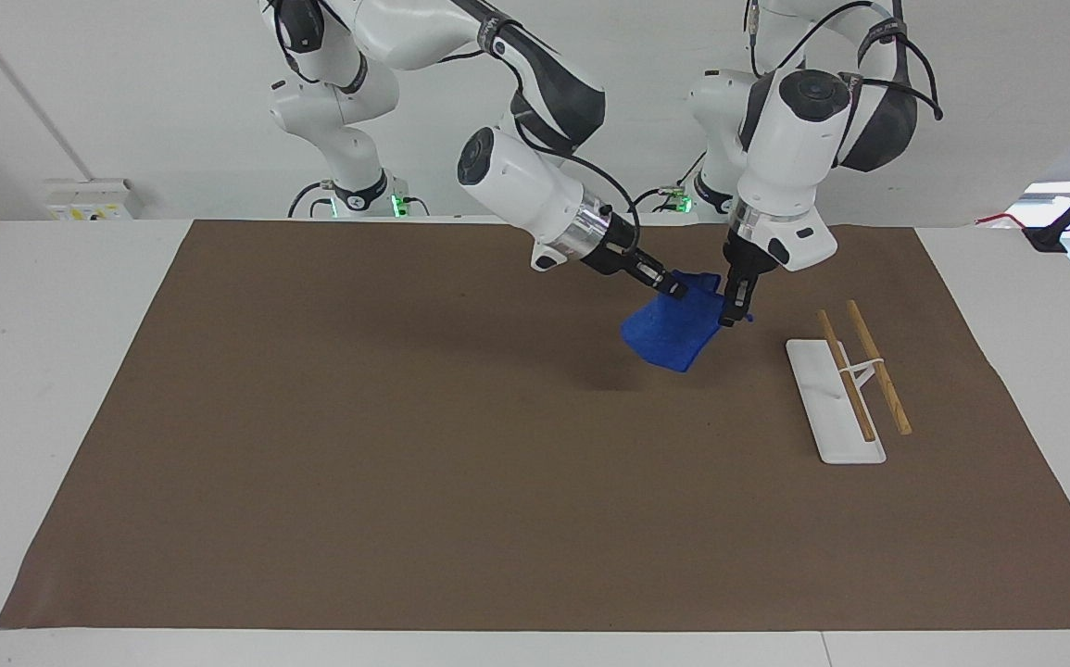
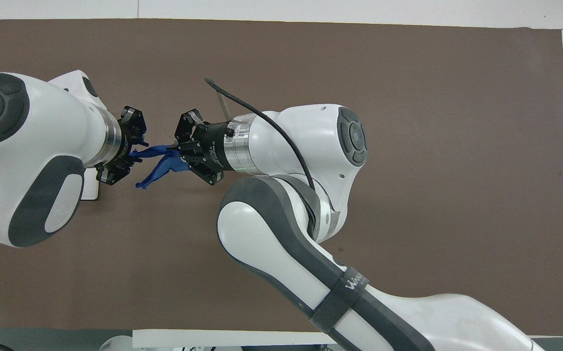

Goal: Right arm passes towel to left arm to hang

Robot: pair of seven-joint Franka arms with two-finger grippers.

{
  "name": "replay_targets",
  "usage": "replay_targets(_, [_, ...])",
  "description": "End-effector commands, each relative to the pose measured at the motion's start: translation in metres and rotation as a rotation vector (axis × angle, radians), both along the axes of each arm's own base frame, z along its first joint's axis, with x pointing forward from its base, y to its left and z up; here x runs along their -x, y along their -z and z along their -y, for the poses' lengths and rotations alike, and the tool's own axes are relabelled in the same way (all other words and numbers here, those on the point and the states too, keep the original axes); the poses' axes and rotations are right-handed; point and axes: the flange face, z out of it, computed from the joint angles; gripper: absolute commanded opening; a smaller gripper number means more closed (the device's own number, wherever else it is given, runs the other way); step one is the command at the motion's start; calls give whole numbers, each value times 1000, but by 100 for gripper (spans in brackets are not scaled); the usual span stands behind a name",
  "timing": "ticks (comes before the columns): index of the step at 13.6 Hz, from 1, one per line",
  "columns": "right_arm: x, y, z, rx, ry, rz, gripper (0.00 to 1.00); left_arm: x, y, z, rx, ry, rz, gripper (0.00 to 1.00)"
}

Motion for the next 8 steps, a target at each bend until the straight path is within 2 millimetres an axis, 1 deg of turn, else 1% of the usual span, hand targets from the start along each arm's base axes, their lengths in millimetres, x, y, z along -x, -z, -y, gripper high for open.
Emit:
replay_targets(1, [2,2,2,-10,21,-3,0,4,2,-2,15,-9,1,0])
replay_targets(4, [2,2,1,-10,19,-3,1,1,3,-4,17,-14,0,0])
replay_targets(5, [3,2,1,-6,15,1,7,0,1,-5,17,-15,4,0])
replay_targets(6, [2,2,2,-2,10,5,50,-1,-1,-5,18,-18,6,0])
replay_targets(7, [3,1,2,14,-15,32,99,-3,-4,-5,19,-20,8,0])
replay_targets(8, [0,1,7,55,-56,86,100,-5,-8,-5,19,-20,9,0])
